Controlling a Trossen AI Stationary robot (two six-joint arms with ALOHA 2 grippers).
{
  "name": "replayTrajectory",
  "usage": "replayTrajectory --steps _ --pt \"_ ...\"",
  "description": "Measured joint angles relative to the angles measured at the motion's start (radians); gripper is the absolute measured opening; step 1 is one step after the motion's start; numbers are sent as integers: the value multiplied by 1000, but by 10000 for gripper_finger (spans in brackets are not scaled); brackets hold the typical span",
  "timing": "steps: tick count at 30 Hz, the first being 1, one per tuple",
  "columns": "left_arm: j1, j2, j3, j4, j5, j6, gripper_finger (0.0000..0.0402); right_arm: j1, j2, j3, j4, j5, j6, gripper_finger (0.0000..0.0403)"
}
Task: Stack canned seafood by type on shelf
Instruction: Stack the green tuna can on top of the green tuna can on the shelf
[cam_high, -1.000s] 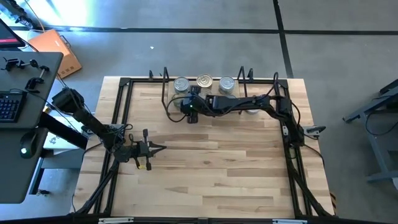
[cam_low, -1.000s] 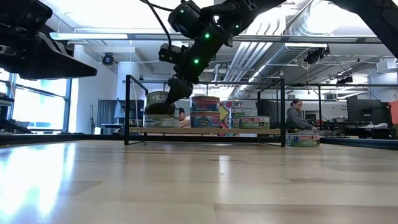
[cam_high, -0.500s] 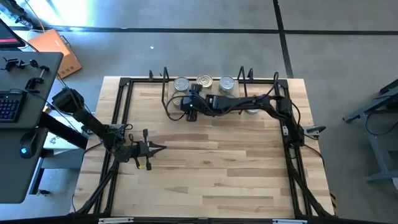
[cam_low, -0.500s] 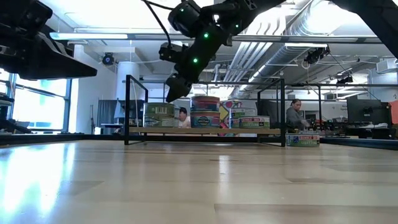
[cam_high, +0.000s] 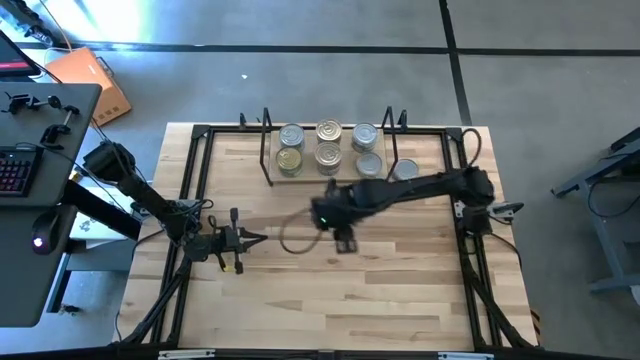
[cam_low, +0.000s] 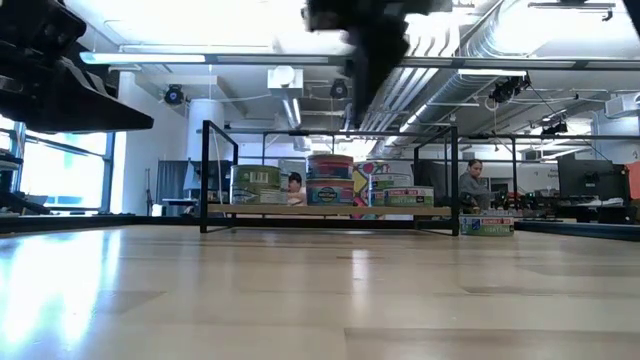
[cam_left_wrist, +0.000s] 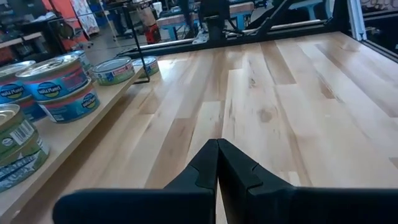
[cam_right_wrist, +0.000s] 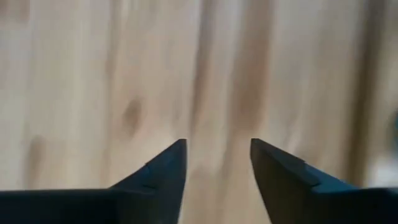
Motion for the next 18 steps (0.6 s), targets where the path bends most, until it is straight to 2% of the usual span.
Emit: replayTrajectory --steps 4,9,14,18 --pt "-10 0 0 -1 7 -8 0 71 -123 -241 -36 -27 208 113" --pt "-17 0 0 -1 7 -8 0 150 -363 -576 -32 -12 536 56" --pt "-17 0 0 0 7 -7 0 182 -630 -864 -31 207 876 8" --pt "-17 0 0 0 6 -8 0 140 -811 -1037 12 415 1082 6"
